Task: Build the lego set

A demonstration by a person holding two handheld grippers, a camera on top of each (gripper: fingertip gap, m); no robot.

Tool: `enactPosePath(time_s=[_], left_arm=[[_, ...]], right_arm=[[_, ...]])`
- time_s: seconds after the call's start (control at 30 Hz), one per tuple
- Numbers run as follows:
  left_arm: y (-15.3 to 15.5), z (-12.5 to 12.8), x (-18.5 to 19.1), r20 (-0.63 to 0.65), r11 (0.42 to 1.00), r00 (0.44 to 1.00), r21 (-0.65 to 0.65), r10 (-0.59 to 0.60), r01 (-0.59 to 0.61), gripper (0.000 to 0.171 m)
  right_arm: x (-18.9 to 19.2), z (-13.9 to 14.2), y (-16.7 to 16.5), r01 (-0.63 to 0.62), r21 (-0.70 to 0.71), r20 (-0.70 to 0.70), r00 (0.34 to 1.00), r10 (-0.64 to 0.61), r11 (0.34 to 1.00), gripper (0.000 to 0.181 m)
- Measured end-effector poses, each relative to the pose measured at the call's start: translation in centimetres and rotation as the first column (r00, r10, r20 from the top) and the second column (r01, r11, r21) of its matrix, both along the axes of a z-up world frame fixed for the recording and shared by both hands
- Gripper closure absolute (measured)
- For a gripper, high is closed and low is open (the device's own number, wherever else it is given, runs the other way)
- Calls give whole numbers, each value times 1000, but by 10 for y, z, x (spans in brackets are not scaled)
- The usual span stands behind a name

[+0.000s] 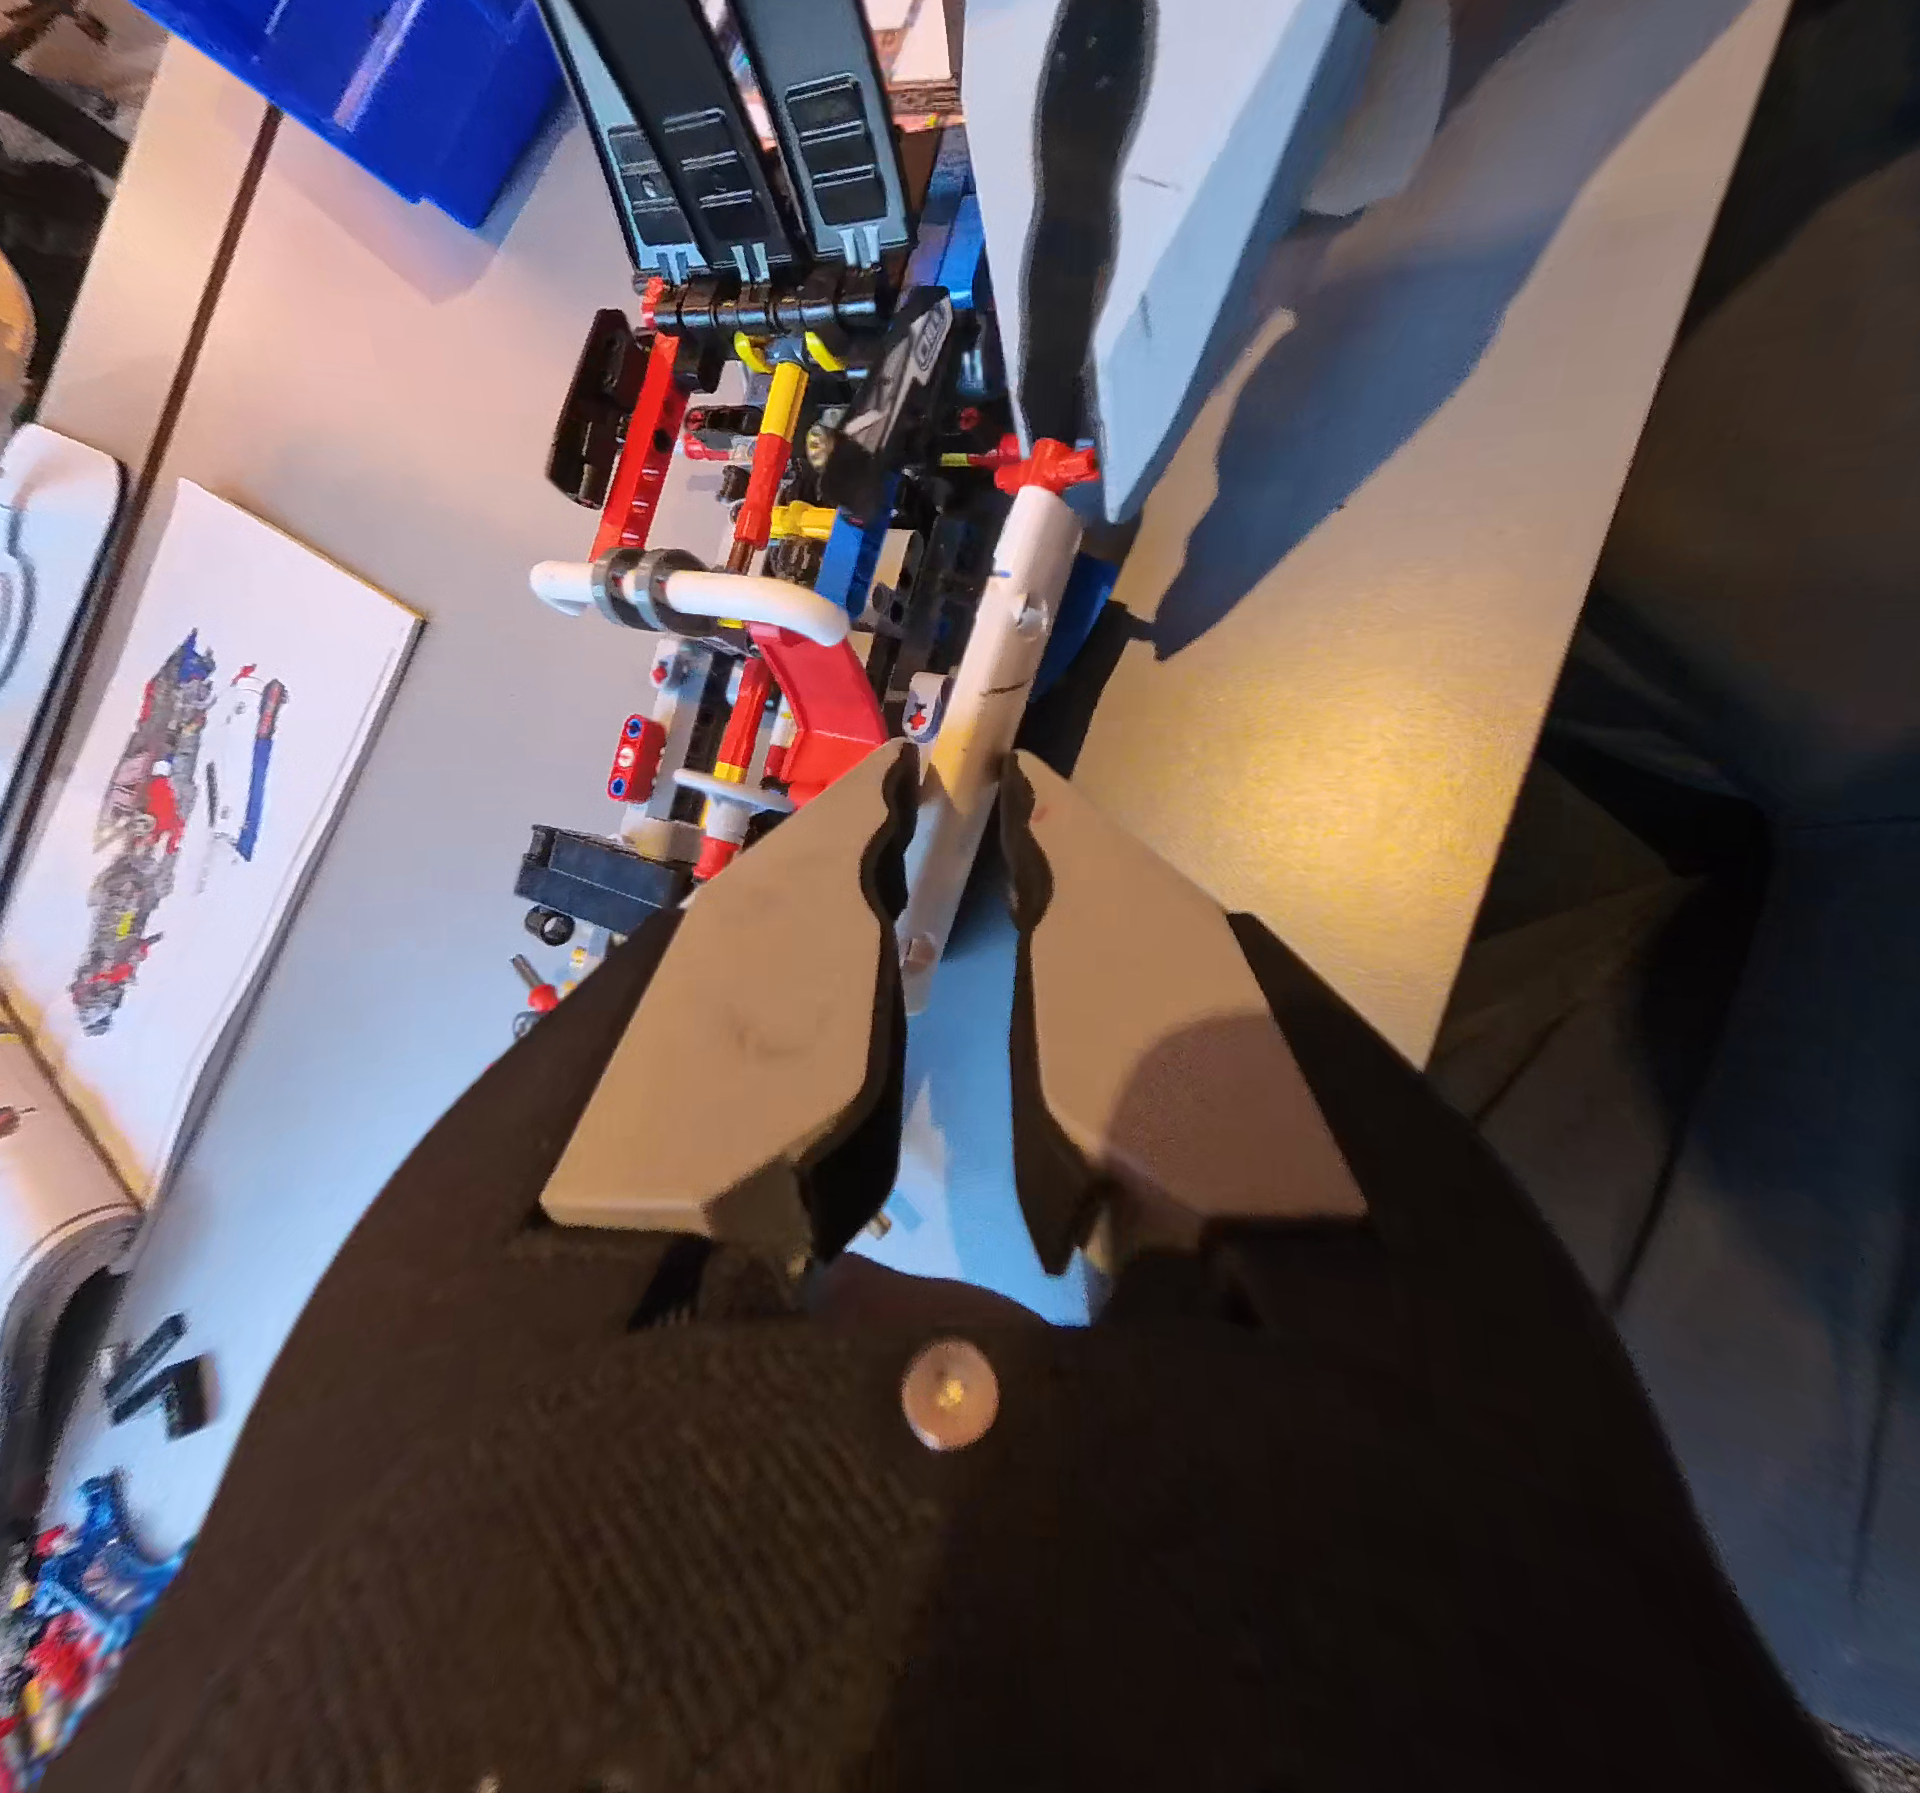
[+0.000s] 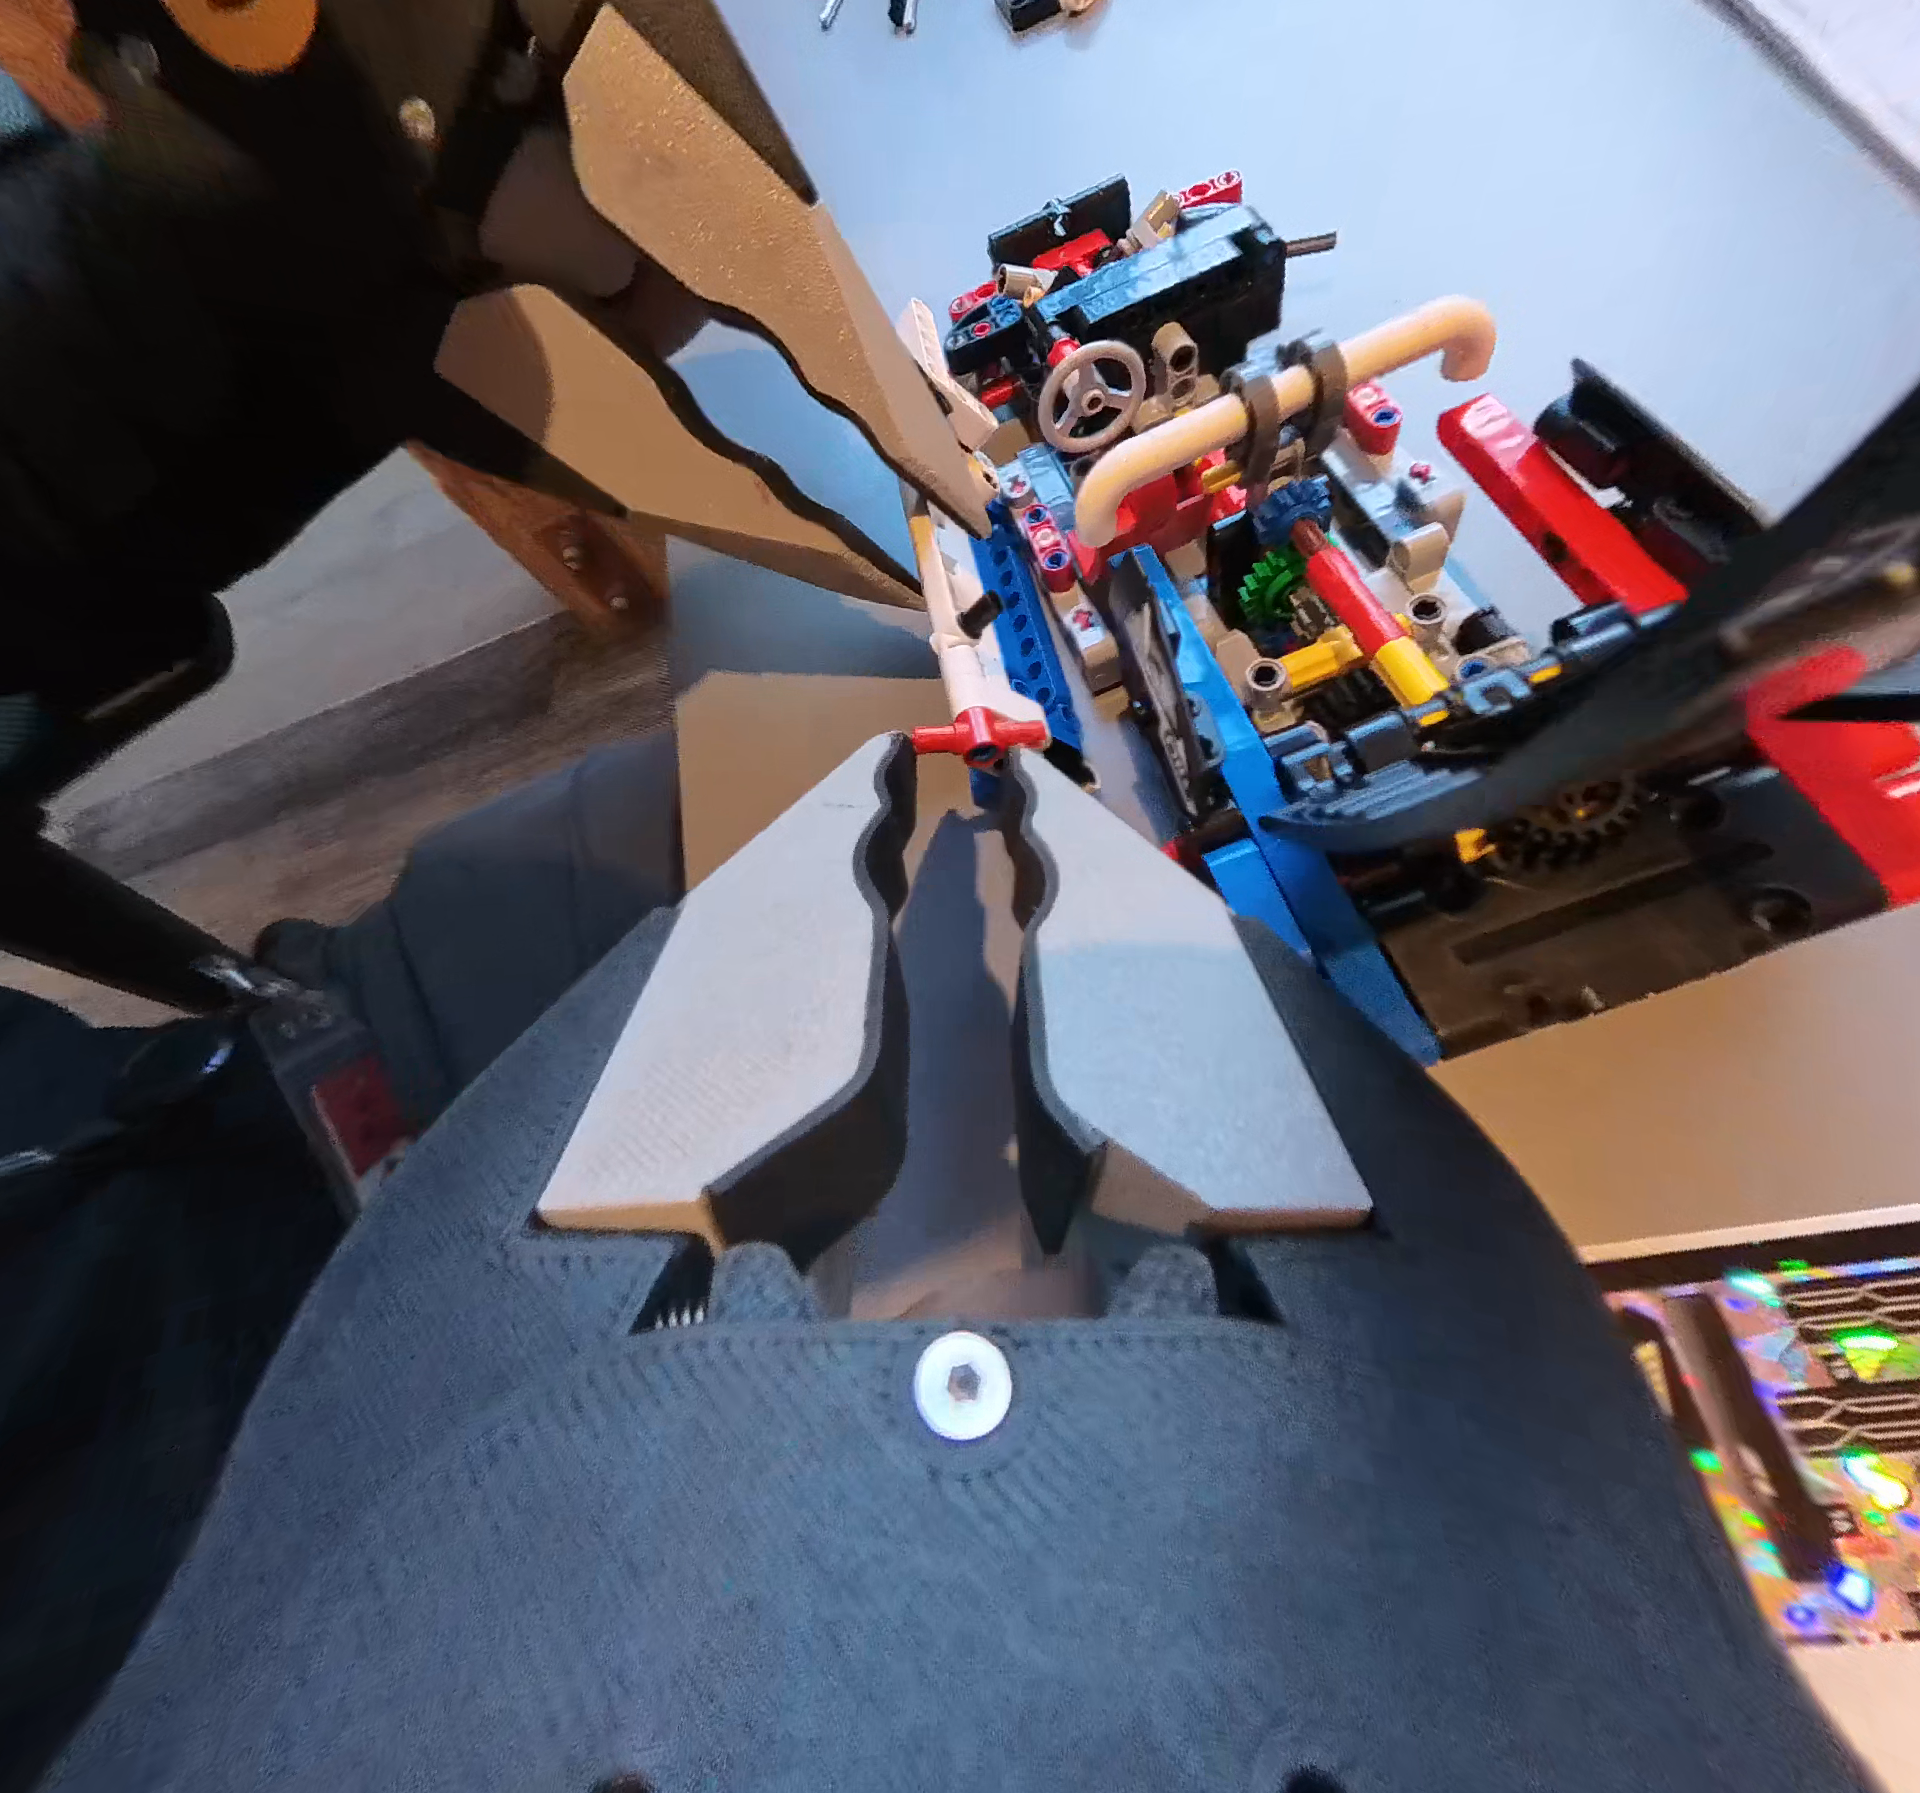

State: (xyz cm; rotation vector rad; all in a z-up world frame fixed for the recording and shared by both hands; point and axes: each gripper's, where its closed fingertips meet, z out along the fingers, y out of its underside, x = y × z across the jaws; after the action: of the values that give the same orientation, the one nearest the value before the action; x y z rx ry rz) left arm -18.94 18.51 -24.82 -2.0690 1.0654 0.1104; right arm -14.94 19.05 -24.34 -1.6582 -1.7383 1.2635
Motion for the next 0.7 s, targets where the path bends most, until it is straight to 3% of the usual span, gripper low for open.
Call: enactPosePath(time_s=[0.17, 0.33, 0.53, 0.7], left_arm=[[0, 1, 0, 77, 999, 997, -48, 8, -5, 160], [2, 2, -1, 165, 995, 986, -98, 34, -18, 160], [4, 2, -1, 180, 990, 982, -136, 64, -40, 160], [6, 2, -1, 144, 993, 987, -107, 67, -51, 150]], right_arm=[[-1, -2, 3, -19, 259, -50, 998, 33, 966, 167], [-4, -3, 11, 4, 544, -71, 997, 42, 839, 166], [-5, -3, 13, 17, 579, -72, 997, 30, 815, 166], [-7, -3, 17, 17, 547, -55, 998, 16, 837, 167]])
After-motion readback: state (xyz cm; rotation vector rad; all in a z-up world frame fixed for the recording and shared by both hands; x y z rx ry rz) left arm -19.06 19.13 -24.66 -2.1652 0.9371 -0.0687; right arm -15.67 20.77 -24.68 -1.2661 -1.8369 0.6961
